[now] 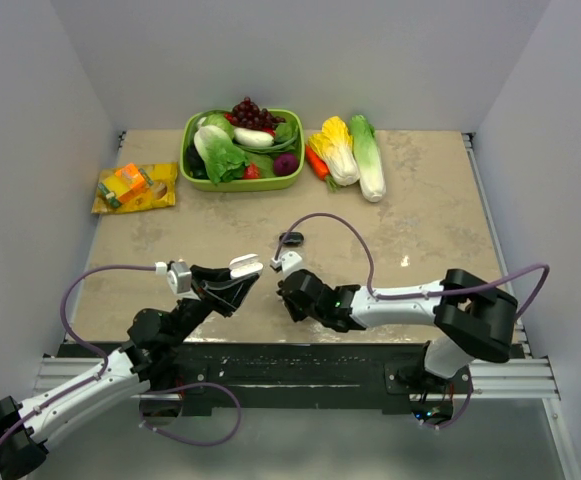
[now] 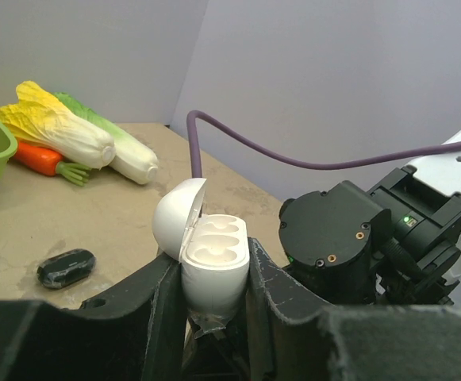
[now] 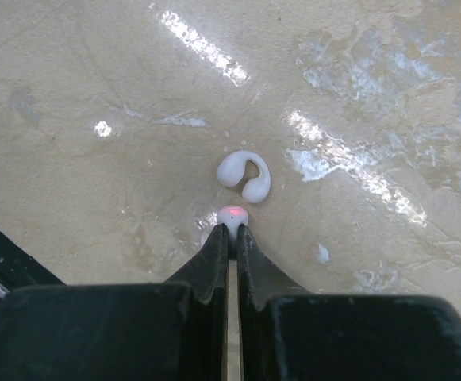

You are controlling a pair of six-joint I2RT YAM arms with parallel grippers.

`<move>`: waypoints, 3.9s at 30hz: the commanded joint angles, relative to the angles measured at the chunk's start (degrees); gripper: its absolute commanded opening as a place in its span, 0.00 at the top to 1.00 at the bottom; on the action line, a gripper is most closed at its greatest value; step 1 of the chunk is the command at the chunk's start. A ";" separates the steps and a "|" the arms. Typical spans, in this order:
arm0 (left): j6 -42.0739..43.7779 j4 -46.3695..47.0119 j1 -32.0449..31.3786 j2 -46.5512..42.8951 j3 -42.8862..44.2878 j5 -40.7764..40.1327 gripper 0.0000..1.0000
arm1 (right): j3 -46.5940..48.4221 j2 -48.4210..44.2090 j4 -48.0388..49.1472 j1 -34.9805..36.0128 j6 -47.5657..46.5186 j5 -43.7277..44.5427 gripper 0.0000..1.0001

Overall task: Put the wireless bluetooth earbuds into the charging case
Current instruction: Pick up the earbud from the center of the board, then place the earbud in the charging case, then adjust the earbud at the center of the board.

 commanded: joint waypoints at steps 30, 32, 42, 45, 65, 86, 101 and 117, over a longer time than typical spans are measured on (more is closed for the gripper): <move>3.06 30.49 -1.97 35.27 7.88 34.53 1.00 | 14.06 -47.85 -31.65 2.82 -21.68 -23.69 1.00; 3.50 28.73 -2.06 35.62 9.55 35.59 1.00 | 13.62 -47.85 -31.91 2.82 -21.76 -23.87 1.00; 4.30 27.06 -3.20 37.64 13.08 40.15 1.00 | 12.39 -47.32 -30.51 2.82 -21.50 -24.05 1.00; 4.39 26.44 -3.38 37.64 13.43 40.86 1.00 | 12.39 -47.41 -30.51 2.82 -21.50 -23.78 1.00; 4.21 26.88 -3.99 36.15 15.10 41.56 1.00 | 10.98 -46.09 -30.86 2.82 -20.45 -23.78 1.00; 5.35 28.37 -3.99 36.15 12.20 37.79 1.00 | 13.52 -49.78 -28.40 2.91 -15.79 -15.71 0.50; 6.67 18.01 -4.17 18.31 3.68 24.09 1.00 | -1.58 -42.98 -15.34 -1.91 -1.56 8.41 0.50; 3.24 19.58 -4.17 10.57 -2.48 18.98 1.00 | 3.95 -4.70 3.41 -4.38 -2.26 -7.25 0.61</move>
